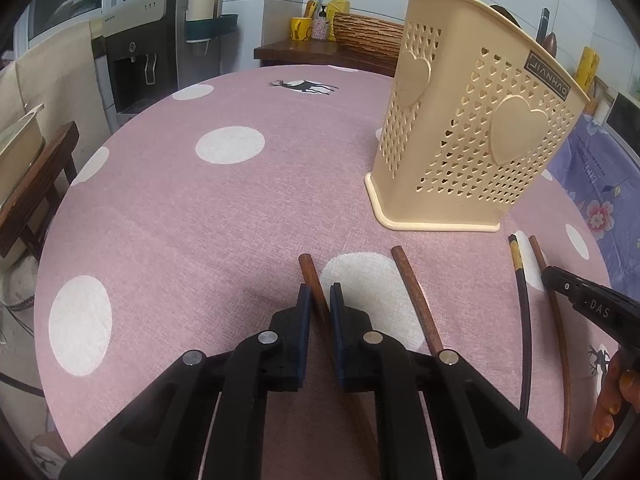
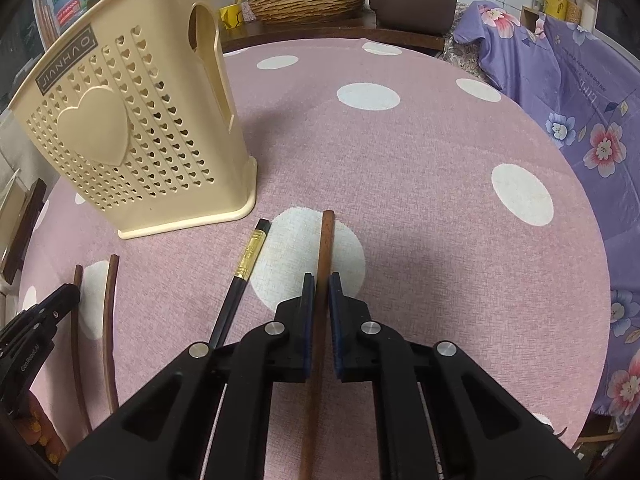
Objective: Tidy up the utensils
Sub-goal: 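Grasp single brown chopstick with right tool while left tool grasps a brown chopstick, then lift both held chopsticks and carry them above the cream holder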
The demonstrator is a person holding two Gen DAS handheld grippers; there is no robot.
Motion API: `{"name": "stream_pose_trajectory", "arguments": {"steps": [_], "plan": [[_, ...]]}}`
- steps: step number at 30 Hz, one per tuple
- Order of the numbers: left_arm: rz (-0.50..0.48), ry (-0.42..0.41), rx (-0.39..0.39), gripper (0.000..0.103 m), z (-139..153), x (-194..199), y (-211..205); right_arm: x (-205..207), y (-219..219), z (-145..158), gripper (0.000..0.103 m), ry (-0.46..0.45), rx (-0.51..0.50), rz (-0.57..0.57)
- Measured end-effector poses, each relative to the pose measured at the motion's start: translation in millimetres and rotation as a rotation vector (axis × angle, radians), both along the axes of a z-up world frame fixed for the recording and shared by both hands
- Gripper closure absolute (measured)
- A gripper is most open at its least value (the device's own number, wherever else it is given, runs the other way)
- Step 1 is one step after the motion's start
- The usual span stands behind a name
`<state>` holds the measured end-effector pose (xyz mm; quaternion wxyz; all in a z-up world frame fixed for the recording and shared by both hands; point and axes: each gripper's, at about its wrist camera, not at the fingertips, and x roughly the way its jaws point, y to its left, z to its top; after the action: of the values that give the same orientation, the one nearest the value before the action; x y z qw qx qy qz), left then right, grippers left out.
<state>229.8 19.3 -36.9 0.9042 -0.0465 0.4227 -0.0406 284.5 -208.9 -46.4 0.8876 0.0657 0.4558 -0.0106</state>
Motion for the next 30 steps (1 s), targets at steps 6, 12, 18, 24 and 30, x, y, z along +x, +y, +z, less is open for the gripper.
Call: {"name": "stream_pose_trajectory", "arguments": {"steps": [6, 12, 18, 24, 30], "plan": [[-0.004, 0.0, -0.012, 0.093, 1, -2, 1, -1, -3, 2, 0.096, -0.017, 0.059, 0.027], [-0.018, -0.047, -0.048, 0.094, 17, -10, 1, -13, -12, 21, 0.096, -0.094, 0.15, 0.046], [-0.049, -0.149, -0.086, 0.094, 52, -26, 2, -32, -17, 57, 0.096, -0.194, 0.175, 0.102], [-0.074, -0.265, -0.095, 0.095, 95, -44, 4, -52, -25, 90, 0.096, -0.278, 0.181, 0.138], [-0.108, -0.365, -0.116, 0.096, 130, -59, 7, -81, -26, 131, 0.096, -0.381, 0.193, 0.214]]}}
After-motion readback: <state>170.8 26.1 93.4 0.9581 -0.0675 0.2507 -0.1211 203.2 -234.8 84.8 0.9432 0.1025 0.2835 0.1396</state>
